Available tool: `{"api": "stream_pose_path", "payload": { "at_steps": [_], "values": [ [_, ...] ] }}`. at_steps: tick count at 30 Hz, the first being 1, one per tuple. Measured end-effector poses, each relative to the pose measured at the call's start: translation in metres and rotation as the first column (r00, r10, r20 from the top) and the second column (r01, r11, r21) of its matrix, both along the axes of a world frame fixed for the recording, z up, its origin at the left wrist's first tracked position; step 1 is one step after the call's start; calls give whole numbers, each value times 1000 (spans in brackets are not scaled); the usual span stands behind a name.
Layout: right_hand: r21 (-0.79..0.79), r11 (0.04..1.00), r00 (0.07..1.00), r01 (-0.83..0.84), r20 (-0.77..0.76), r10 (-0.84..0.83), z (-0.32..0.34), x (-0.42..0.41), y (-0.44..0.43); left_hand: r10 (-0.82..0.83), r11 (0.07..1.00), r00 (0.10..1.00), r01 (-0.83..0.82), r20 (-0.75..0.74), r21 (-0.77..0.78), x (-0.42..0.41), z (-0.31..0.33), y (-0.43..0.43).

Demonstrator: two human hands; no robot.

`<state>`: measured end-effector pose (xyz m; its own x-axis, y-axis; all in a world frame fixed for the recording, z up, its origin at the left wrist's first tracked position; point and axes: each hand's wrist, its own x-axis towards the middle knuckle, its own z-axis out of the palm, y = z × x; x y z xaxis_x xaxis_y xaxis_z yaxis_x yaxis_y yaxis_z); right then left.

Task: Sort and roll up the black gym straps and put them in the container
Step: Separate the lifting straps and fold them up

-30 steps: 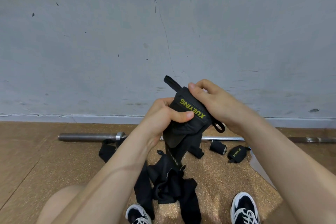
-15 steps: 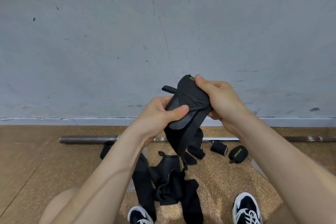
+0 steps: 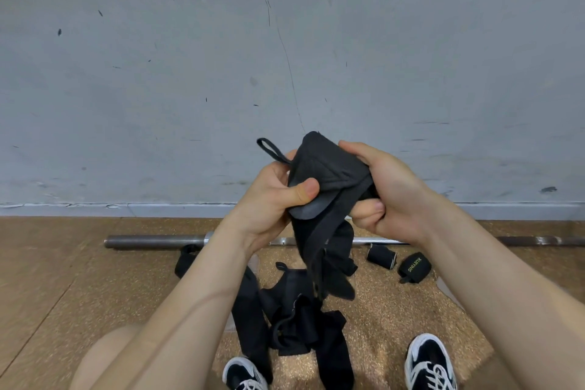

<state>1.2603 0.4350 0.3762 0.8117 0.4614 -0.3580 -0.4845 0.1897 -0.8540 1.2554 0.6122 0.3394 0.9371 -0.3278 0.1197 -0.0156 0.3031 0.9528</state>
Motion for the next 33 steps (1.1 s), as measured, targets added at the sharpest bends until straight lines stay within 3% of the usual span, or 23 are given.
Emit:
{"api": "stream_pose_path", "payload": {
  "at_steps": [3,5,8,11,15,21,26,33],
  "values": [
    [39,993,992,-115,-50,116,-1,-1,-2,-18,999,1000,17,-8,-44,-3,4,2],
    [-10,991,991,-135,19,136,2,1,-4,40,999,999,-40,-28,-19,-5,5,1],
    [-355,934,906,31,405,124,0,2,-5,155,988,982,-154,-107,21,-5,4,-5],
    [-507,836,733,209,647,209,-4,3,-2,197,980,959,-201,-202,-3,-6,5,-10],
    [-564,796,703,220,657,271,-4,5,-6,191,981,950,-179,-246,70,-9,9,-11],
    [-316,935,745,162,660,94,2,1,-4,102,995,970,-103,-222,7,-7,9,-1],
    [-241,960,822,144,569,19,4,-3,-1,20,998,992,-12,-127,68,-4,8,8],
    [-162,986,922,44,387,22,-1,-3,7,236,938,967,-252,94,240,1,6,9]
  ]
}}
